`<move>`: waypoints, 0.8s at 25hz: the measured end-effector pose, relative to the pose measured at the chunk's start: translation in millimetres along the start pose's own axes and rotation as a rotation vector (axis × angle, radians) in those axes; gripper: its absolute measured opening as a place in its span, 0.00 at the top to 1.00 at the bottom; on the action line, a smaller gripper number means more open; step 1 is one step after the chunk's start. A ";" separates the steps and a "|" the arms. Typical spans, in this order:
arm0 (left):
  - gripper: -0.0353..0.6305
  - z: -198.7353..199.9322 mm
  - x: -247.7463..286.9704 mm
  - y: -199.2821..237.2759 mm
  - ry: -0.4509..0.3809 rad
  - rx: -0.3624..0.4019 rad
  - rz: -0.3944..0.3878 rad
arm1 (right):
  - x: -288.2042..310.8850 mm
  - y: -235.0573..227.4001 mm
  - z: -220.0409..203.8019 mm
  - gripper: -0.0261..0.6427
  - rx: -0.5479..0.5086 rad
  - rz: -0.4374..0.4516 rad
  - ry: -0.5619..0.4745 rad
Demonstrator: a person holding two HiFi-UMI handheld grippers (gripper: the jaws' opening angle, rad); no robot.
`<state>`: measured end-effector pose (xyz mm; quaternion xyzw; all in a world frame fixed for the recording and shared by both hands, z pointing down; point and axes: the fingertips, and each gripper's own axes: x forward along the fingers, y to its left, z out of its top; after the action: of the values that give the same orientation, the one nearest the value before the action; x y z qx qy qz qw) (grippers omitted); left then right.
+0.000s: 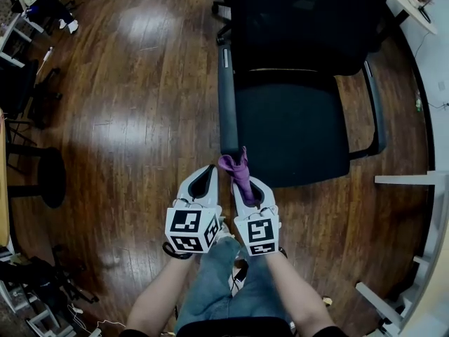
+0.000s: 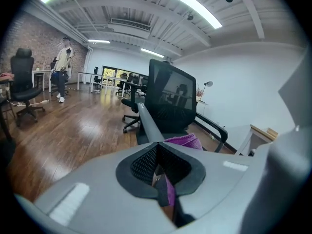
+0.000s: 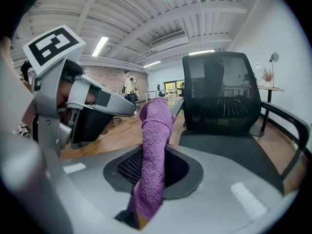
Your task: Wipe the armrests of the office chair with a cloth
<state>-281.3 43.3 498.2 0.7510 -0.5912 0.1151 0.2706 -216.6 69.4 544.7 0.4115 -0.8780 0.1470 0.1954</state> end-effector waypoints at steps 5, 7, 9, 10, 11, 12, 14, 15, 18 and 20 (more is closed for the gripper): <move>0.94 27.9 -10.6 -3.5 -0.006 -0.003 -0.025 | -6.5 -2.3 41.3 0.85 -0.003 -0.026 -0.011; 0.94 40.5 -10.1 -5.8 -0.015 0.003 -0.038 | -5.3 -9.1 60.2 0.85 -0.004 -0.043 -0.029; 0.94 54.6 -7.0 -5.1 -0.027 0.008 -0.044 | -0.1 -17.9 80.4 0.85 -0.004 -0.058 -0.057; 0.94 61.9 -4.7 -4.4 -0.032 0.010 -0.045 | 3.2 -22.9 90.2 0.85 -0.005 -0.064 -0.071; 0.94 69.1 -1.8 -4.1 -0.037 0.013 -0.044 | 6.8 -28.4 99.7 0.85 -0.007 -0.068 -0.084; 0.94 76.0 1.5 -3.9 -0.040 0.018 -0.044 | 10.9 -34.2 108.4 0.85 -0.008 -0.071 -0.096; 0.94 88.9 9.7 -2.7 -0.046 0.028 -0.038 | 21.0 -46.3 123.4 0.85 -0.008 -0.073 -0.116; 0.94 94.9 14.7 -1.7 -0.048 0.031 -0.034 | 27.0 -53.3 129.7 0.85 -0.008 -0.074 -0.123; 0.94 110.2 33.6 -0.7 -0.048 0.035 -0.019 | 47.7 -78.3 144.0 0.85 0.000 -0.070 -0.135; 0.94 119.8 50.7 -0.1 -0.042 0.040 -0.007 | 65.3 -97.1 151.8 0.85 0.009 -0.062 -0.139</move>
<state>-284.9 -63.5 424.1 0.7606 -0.5918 0.1102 0.2433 -212.8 -97.7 450.9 0.4486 -0.8756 0.1159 0.1367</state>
